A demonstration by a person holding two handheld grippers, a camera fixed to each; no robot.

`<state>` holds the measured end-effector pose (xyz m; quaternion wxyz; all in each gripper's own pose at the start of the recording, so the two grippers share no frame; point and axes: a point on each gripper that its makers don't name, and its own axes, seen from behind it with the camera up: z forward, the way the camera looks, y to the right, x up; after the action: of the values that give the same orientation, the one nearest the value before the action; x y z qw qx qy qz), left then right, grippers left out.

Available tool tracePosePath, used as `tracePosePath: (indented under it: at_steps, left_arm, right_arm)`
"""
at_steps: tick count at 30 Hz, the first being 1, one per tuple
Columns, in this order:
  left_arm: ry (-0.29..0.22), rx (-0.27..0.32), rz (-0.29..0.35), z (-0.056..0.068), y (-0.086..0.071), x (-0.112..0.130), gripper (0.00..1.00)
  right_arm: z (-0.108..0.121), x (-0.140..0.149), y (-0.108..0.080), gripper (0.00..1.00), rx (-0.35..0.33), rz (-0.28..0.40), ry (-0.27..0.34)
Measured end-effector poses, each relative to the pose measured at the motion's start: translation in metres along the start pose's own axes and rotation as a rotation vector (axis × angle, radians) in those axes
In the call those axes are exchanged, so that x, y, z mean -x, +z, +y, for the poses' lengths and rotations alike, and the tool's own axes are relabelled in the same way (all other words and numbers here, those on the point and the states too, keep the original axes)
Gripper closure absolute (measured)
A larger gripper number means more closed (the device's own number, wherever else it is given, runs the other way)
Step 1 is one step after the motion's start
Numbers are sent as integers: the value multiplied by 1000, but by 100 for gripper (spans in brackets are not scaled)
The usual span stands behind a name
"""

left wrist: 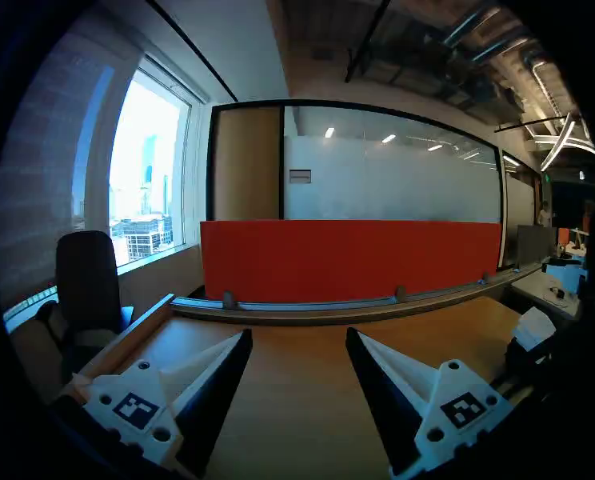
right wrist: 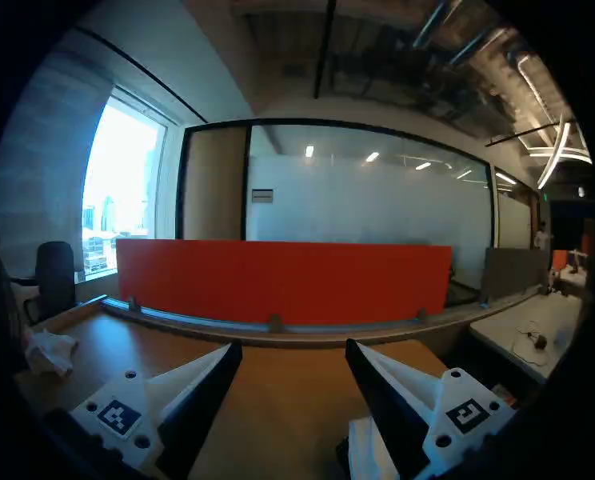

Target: Fold towel

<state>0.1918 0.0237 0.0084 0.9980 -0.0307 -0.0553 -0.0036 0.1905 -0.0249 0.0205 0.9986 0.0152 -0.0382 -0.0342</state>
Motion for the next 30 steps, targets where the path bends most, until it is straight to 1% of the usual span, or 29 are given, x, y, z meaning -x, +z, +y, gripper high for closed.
tracePosePath:
  at_steps: [5,11,18,26,30]
  left_arm:
    - [-1,-1,3,-1,2,13,14]
    - [-18,-11,15,-7,3,31,14]
    - [-45,-14,33,-11,7,55,14]
    - [-26,-13,46,-12,8,93,14]
    - [-26,-17,57,-13,9,106,14]
  right_arm:
    - [-5,0,-3,0,13,5,11]
    - [-14,5,-5,0,15,5,9]
    - [-25,20,-7,0,10,7,1]
    - [-36,43,-8,0,3,1,-9]
    - [-41,52,-9,0,-2,1,-20]
